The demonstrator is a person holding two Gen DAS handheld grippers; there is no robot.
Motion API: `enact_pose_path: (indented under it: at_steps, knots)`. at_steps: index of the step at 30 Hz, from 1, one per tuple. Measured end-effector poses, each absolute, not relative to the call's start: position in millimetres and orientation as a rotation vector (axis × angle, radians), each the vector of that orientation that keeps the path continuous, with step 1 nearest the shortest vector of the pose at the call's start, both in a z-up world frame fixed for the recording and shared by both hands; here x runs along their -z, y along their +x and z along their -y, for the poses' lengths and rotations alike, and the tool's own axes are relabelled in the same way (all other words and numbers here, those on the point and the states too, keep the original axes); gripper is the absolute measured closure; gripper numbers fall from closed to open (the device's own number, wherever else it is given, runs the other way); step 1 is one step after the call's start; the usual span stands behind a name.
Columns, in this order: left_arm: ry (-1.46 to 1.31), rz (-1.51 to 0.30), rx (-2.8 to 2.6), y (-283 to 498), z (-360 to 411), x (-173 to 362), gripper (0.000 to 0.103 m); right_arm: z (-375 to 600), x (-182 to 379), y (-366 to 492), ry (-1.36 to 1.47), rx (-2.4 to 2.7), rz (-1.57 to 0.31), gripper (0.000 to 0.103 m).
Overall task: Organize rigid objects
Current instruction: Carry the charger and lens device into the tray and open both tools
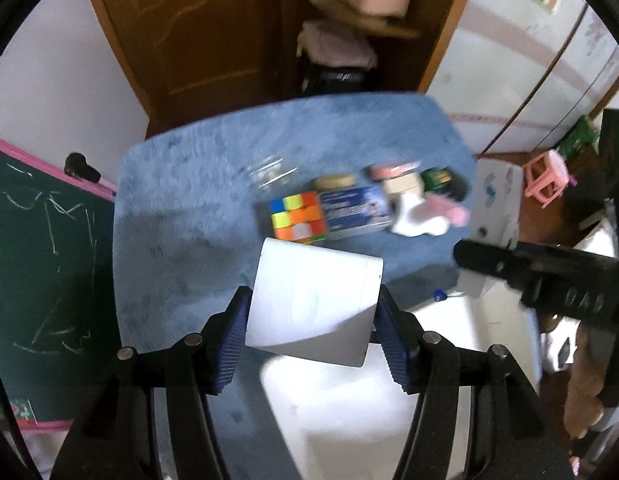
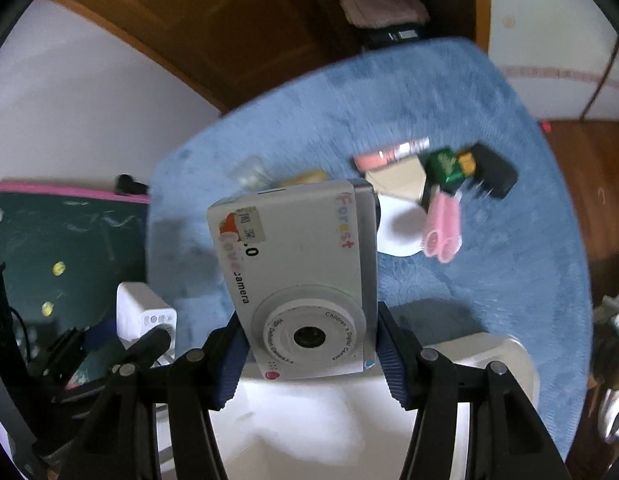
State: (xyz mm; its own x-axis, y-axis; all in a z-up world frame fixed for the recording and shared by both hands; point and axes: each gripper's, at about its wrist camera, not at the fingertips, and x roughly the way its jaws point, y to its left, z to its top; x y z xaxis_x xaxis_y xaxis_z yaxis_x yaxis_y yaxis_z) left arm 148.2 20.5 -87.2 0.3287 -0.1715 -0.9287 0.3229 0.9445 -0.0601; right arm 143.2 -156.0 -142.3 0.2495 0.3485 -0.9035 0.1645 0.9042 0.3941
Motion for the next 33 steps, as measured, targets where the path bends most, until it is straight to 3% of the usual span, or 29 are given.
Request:
enact_pose_path:
  at_steps: [7, 13, 25, 33]
  knots:
    - [0.115, -1.180, 0.313, 104, 3, 70, 0.040, 160, 82, 84, 0.341, -0.216, -1.219, 0.044]
    - [0.141, -1.232, 0.273, 71, 16, 92, 0.040, 169, 78, 38, 0.256, -0.223, -1.204, 0.044]
    - [0.156, -1.360, 0.147, 39, 17, 205, 0.040, 173, 187, -7, 0.046, -0.195, -1.402, 0.044]
    - [0.188, -1.392, 0.144, 30, 22, 237, 0.040, 168, 240, -21, -0.029, -0.186, -1.495, 0.044]
